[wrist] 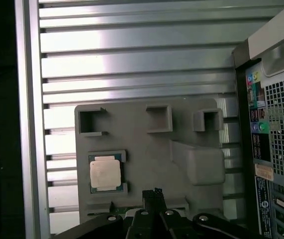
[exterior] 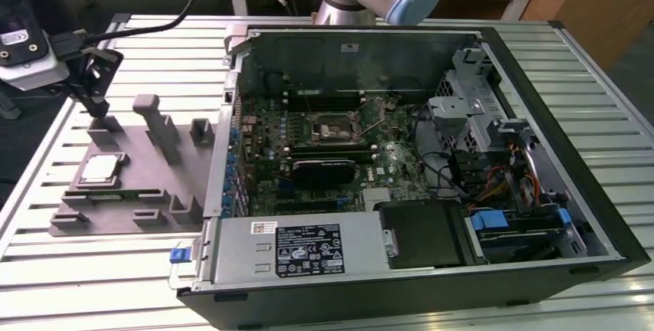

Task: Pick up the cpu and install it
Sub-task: 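Reach for the cpu, then pick up the cpu and move it towards the insertion slot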

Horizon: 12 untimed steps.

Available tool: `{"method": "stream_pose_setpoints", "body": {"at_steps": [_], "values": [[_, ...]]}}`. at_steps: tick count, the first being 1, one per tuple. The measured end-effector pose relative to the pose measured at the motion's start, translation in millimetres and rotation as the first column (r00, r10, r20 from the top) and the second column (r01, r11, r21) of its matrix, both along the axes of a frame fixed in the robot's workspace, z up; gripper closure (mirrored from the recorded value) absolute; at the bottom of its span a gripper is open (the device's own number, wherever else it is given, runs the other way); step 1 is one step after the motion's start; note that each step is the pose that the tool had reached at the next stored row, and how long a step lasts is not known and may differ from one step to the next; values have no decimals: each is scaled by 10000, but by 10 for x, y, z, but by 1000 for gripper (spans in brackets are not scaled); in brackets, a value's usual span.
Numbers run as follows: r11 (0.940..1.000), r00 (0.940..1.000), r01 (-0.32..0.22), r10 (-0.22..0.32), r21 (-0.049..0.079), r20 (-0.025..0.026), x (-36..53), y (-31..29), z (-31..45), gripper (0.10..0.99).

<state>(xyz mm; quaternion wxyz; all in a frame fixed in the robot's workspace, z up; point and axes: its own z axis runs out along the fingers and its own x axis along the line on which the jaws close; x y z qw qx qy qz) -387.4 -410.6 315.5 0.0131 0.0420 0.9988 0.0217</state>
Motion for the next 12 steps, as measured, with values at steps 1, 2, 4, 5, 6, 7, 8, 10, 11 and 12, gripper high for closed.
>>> {"method": "stream_pose_setpoints", "body": {"at_steps": [1, 2, 4, 5, 6, 7, 8, 10, 11, 12], "values": [[10000, 10000, 4, -4, -1, 0, -18, 0, -15, 980], [10000, 10000, 6, -6, -3, -1, -33, 0, -28, 980], [10000, 10000, 11, -11, -6, 0, -62, 0, -53, 980], [10000, 10000, 12, -12, -6, 0, -74, 0, -62, 980], [10000, 10000, 12, -12, -6, 2, -78, 0, -66, 980], [10000, 10000, 12, -12, -6, 1, -78, 0, -66, 980], [10000, 10000, 12, -12, -7, 0, -80, 0, -69, 980], [10000, 10000, 12, -12, -7, 0, -82, 0, -74, 980], [10000, 10000, 12, -12, -7, 0, -82, 0, -74, 980], [10000, 10000, 12, -12, -6, 1, -82, 0, -77, 980]]}}
